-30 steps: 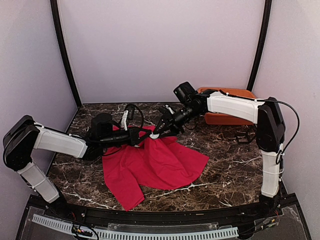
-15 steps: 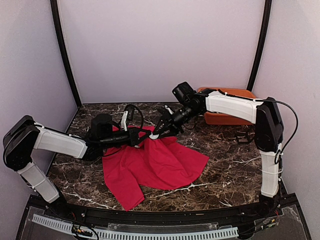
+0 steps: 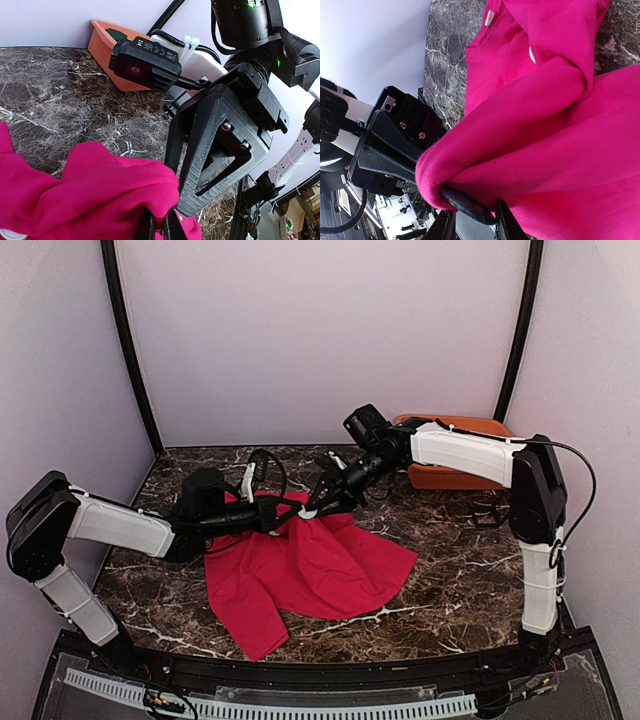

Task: Pin the brooch onto the clothing
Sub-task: Pin the brooch onto the flattened clothing.

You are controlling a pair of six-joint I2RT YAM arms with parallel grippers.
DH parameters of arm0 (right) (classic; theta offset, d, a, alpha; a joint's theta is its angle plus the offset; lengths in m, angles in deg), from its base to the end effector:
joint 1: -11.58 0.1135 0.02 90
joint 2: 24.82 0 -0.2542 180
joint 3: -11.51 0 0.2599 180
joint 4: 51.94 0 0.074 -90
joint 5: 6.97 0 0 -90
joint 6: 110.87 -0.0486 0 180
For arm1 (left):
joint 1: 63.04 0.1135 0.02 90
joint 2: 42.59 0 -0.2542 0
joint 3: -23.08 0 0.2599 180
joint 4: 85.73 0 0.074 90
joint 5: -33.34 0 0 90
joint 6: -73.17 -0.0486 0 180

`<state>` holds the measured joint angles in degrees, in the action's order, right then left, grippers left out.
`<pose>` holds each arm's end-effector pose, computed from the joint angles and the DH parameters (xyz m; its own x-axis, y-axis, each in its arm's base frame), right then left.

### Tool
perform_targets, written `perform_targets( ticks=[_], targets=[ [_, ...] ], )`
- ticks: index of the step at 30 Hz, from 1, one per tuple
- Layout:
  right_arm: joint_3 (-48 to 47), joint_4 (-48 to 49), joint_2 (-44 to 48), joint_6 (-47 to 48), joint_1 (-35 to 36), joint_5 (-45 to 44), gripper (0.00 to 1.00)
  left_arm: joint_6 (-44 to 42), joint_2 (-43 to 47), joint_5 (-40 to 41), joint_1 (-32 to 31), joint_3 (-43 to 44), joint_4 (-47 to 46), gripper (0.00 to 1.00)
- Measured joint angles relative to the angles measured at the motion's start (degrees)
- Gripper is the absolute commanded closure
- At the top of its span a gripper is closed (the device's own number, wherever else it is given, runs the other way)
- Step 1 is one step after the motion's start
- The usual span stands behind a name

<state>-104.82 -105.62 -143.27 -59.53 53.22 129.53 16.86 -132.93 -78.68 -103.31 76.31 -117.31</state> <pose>0.3213 0.3328 0.2385 -0.9587 -0.2770 -0.0641 -0.2090 0.5335 0.8196 0.2532 -0.2384 0.1994 -0.5515 -0.2067 -0.8081 0.6947 0.4224 -0.5822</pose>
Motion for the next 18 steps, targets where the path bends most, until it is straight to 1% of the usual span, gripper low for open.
perform_targets(
  ticks=[18],
  targets=[
    [-0.20,-0.33,0.00,2.23,0.57,-3.23,0.79,3.54,-0.83,-0.68,0.31,-0.85,-2.62,0.99]
  ],
)
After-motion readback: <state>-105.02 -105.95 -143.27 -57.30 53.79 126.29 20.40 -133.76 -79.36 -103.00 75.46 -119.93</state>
